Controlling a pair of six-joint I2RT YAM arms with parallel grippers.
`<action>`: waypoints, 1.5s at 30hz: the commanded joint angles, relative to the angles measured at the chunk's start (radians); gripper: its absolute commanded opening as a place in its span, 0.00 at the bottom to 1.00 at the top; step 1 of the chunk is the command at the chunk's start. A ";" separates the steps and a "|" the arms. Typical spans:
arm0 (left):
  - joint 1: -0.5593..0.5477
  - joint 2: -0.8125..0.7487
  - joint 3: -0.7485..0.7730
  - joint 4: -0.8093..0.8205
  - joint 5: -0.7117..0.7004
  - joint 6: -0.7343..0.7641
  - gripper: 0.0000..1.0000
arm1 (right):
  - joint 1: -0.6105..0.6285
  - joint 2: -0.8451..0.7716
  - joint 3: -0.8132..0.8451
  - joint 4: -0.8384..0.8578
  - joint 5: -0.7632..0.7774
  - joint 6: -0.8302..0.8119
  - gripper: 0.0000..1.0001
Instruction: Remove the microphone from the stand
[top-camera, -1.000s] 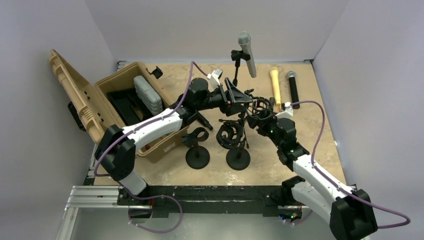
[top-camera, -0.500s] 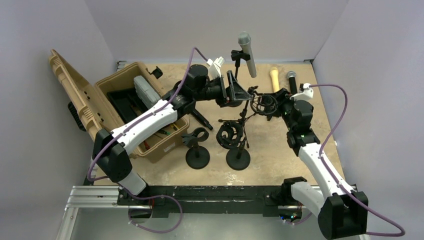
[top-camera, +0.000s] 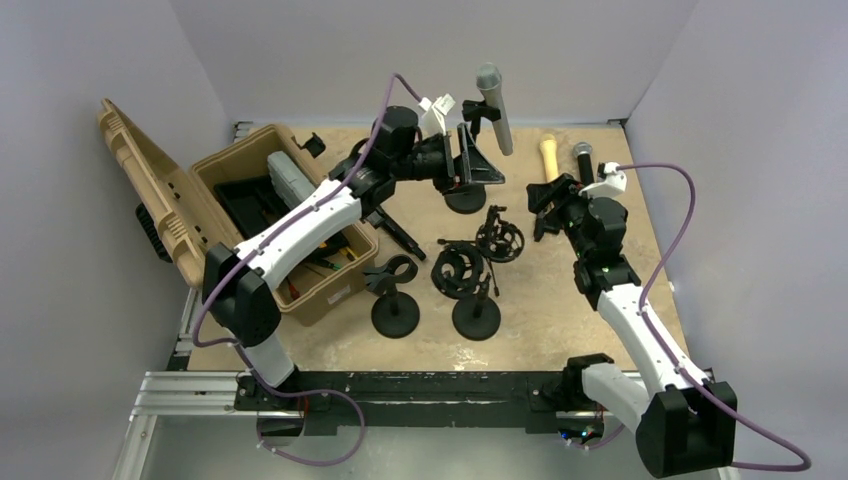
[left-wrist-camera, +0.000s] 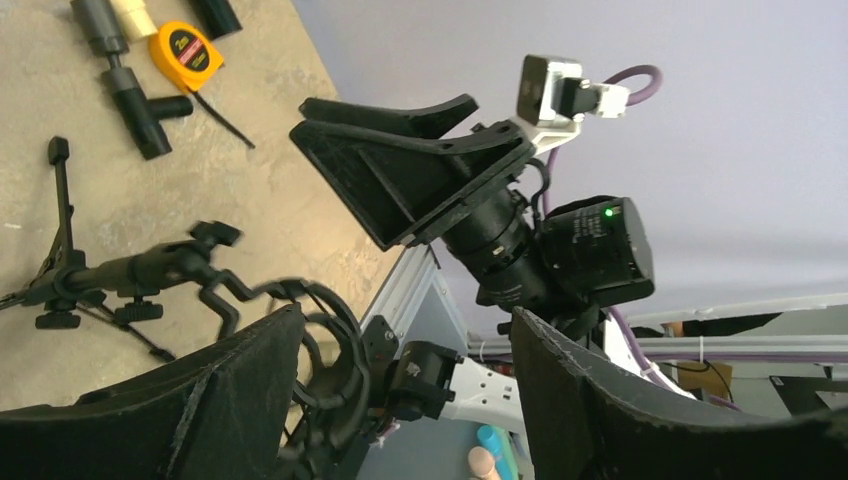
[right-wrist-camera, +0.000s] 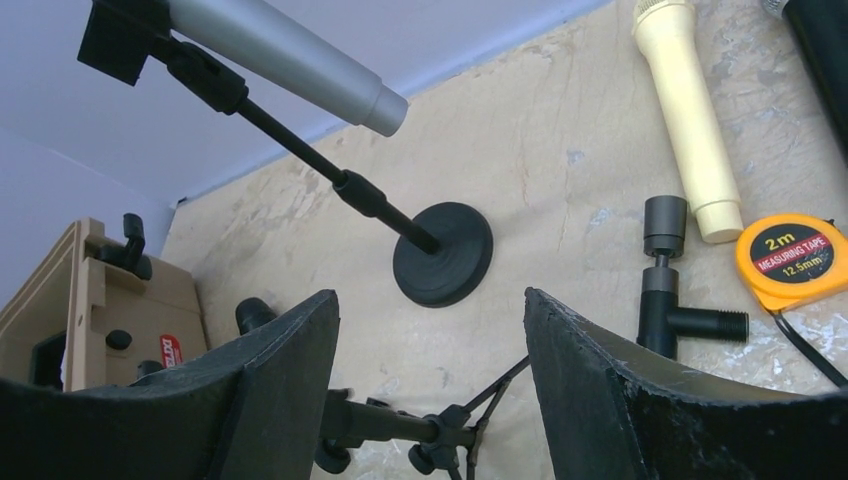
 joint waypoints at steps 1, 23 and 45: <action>-0.002 0.022 0.022 -0.009 0.027 0.037 0.74 | -0.005 0.013 0.006 0.013 0.035 -0.012 0.66; 0.050 -0.171 0.187 -0.427 0.050 0.404 0.77 | 0.003 0.188 0.335 0.239 -0.184 -0.265 0.71; 0.080 -0.511 -0.162 -0.396 -0.305 0.763 0.77 | 0.285 0.580 0.871 0.110 0.320 -0.533 0.74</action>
